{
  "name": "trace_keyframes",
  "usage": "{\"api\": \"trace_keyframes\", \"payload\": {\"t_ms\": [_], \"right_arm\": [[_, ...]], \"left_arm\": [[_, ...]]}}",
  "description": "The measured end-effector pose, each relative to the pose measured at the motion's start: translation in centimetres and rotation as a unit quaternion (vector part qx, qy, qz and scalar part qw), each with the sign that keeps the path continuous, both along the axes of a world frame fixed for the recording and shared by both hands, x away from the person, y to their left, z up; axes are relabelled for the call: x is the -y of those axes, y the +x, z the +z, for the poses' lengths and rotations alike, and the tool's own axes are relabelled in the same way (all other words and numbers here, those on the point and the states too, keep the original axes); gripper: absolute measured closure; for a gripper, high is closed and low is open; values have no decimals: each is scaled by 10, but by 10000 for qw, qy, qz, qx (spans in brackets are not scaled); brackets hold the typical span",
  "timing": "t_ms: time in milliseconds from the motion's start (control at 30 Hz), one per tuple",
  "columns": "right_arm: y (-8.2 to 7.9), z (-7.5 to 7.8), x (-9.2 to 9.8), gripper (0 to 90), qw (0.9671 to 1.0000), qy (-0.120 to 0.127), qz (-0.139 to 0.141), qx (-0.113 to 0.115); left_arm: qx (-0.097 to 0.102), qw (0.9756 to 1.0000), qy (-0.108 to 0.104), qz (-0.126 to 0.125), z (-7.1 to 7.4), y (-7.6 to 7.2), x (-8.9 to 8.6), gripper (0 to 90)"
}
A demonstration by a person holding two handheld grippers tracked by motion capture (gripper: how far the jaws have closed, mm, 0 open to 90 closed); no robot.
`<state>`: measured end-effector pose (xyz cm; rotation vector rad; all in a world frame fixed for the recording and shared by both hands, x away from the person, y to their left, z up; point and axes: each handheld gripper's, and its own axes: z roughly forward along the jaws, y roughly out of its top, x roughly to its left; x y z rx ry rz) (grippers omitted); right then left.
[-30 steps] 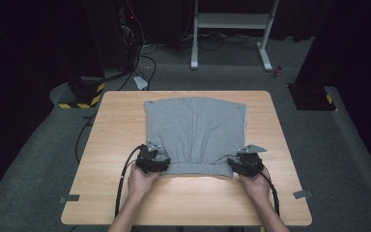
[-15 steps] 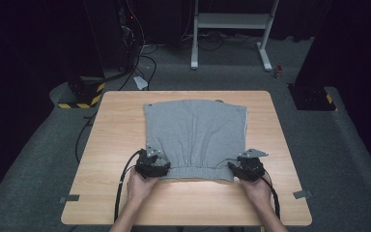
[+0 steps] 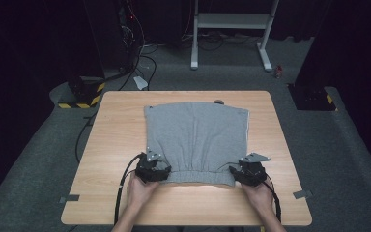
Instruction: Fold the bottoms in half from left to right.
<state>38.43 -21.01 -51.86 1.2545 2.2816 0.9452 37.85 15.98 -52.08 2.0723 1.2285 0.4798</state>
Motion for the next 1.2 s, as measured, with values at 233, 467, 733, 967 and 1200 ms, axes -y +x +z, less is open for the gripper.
{"api": "trace_keyframes", "payload": {"t_ms": [233, 467, 733, 967, 1200], "right_arm": [[-6, 0, 2, 507, 10000, -7, 19, 4], [-14, 0, 4, 506, 10000, -13, 36, 27], [-23, 0, 5, 506, 10000, -4, 39, 1], [-30, 0, 6, 506, 10000, 2, 32, -9], [-39, 0, 8, 506, 10000, -13, 81, 33]], "left_arm": [[35, 10000, -27, -29, -1, -8, 2, 277], [43, 10000, -42, -68, -1, -16, 3, 278], [37, 9999, -30, -126, -1, -23, 4, 278], [29, 9998, -27, -177, 0, -30, 5, 278], [8, 9998, -43, -192, 0, -37, 6, 278]]}}
